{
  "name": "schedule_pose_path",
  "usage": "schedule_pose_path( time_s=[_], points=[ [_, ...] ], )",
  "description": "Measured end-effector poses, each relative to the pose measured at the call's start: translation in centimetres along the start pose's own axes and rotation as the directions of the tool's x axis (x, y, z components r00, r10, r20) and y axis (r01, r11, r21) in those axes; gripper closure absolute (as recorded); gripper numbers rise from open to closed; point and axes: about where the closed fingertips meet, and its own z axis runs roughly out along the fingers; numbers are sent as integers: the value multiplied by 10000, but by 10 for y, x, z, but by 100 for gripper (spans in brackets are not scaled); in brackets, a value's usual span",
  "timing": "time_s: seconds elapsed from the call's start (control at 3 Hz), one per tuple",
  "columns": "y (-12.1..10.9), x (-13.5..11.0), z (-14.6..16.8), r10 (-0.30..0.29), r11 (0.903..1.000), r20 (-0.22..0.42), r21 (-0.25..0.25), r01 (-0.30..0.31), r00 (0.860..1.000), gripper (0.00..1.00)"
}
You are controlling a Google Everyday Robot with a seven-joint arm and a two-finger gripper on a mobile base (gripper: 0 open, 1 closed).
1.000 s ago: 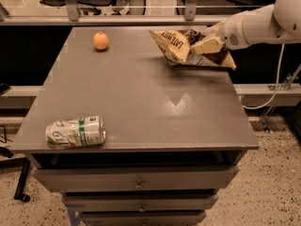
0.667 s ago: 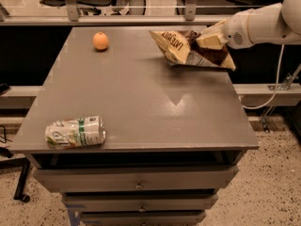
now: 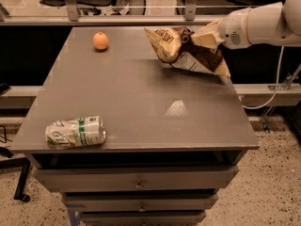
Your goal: Pick brown chip bag
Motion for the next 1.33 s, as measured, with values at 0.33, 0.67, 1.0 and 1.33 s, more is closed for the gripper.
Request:
schedule_pose_path(
  time_s=[0.33,0.67,1.0,1.33],
  points=[
    [8,-11,-2,-35,9997,327,-228,42,9995,100],
    [11,-28,-9,40,9993,598,-371,-17,9982,100],
    [11,-51,-34,364,9988,1078,-367,-326,9935,100],
    [16,-78,-62,632,9977,1794,-342,-580,9817,100]
  ],
)
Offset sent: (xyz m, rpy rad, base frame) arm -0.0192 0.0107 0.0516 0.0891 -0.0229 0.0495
